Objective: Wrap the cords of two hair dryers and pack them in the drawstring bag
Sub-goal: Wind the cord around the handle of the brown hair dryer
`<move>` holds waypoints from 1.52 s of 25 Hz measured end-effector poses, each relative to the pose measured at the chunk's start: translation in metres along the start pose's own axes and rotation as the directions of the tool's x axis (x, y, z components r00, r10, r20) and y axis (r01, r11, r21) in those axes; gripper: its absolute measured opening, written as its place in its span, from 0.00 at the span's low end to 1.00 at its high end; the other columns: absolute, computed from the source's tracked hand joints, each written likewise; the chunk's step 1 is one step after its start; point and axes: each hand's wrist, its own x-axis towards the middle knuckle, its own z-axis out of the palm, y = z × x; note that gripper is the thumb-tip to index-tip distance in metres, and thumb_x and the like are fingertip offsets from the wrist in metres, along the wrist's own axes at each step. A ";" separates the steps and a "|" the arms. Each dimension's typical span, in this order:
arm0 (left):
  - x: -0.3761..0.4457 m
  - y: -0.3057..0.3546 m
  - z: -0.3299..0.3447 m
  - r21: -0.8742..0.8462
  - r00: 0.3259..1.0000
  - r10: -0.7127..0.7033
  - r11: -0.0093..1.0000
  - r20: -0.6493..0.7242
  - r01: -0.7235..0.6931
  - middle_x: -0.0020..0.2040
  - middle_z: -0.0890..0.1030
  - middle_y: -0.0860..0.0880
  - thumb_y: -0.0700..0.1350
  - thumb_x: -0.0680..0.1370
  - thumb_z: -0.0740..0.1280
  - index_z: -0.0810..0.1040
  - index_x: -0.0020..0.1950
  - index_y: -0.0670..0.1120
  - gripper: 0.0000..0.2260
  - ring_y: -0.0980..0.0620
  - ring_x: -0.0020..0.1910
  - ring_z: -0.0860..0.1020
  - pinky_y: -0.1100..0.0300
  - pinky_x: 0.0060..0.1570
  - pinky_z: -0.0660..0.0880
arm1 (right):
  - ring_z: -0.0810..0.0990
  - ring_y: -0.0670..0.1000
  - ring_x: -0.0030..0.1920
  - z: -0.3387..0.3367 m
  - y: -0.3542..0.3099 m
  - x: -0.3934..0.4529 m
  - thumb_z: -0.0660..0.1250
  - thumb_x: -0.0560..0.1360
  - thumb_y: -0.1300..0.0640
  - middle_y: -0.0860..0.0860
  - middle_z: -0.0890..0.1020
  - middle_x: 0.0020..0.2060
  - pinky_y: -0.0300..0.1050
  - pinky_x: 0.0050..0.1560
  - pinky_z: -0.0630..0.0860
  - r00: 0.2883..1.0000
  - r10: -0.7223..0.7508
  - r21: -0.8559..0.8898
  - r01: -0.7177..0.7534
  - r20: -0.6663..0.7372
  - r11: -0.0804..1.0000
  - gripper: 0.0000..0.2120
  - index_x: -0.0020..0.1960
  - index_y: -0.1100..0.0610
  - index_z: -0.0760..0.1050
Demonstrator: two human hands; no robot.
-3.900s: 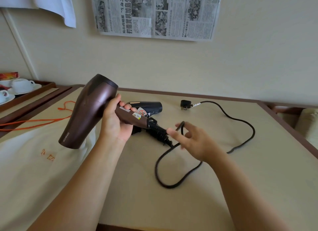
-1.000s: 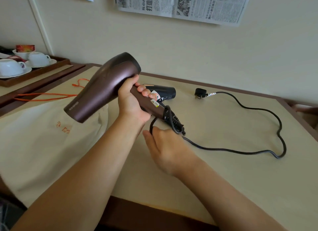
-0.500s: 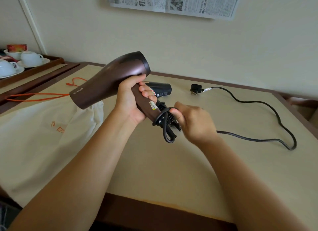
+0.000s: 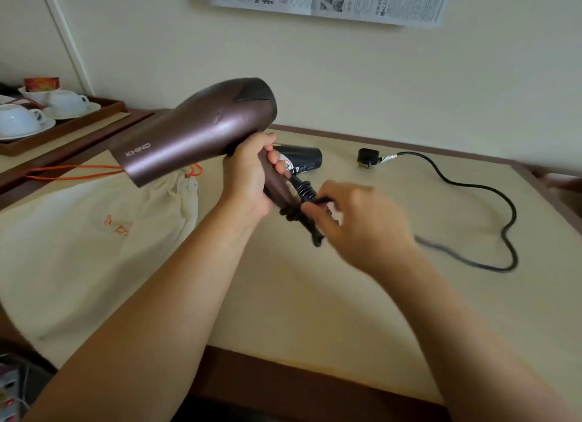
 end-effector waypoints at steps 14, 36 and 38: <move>-0.009 -0.003 0.005 0.012 0.981 -0.184 0.983 0.056 0.183 0.26 0.67 0.52 0.40 0.78 0.66 0.67 0.34 0.47 0.15 0.54 0.22 0.67 0.62 0.28 0.68 | 0.75 0.48 0.40 0.001 0.034 0.009 0.69 0.80 0.46 0.46 0.79 0.37 0.46 0.40 0.71 0.974 -0.211 0.347 0.226 -0.082 0.910 0.10 0.48 0.52 0.81; -0.004 -0.001 0.002 0.179 0.985 -0.144 0.976 0.099 0.125 0.26 0.67 0.51 0.40 0.78 0.65 0.67 0.33 0.47 0.15 0.53 0.23 0.65 0.61 0.28 0.67 | 0.65 0.52 0.33 -0.002 0.032 0.009 0.69 0.79 0.47 0.46 0.67 0.28 0.47 0.33 0.63 0.922 -0.355 0.109 0.373 -0.153 0.921 0.21 0.34 0.52 0.64; -0.001 -0.007 0.000 0.212 0.993 -0.105 0.973 0.054 0.092 0.26 0.68 0.51 0.40 0.78 0.66 0.69 0.33 0.46 0.14 0.53 0.23 0.67 0.61 0.28 0.69 | 0.65 0.53 0.32 -0.002 0.020 0.005 0.72 0.75 0.52 0.46 0.67 0.27 0.47 0.34 0.64 0.898 -0.417 0.186 0.438 -0.140 0.880 0.20 0.32 0.52 0.64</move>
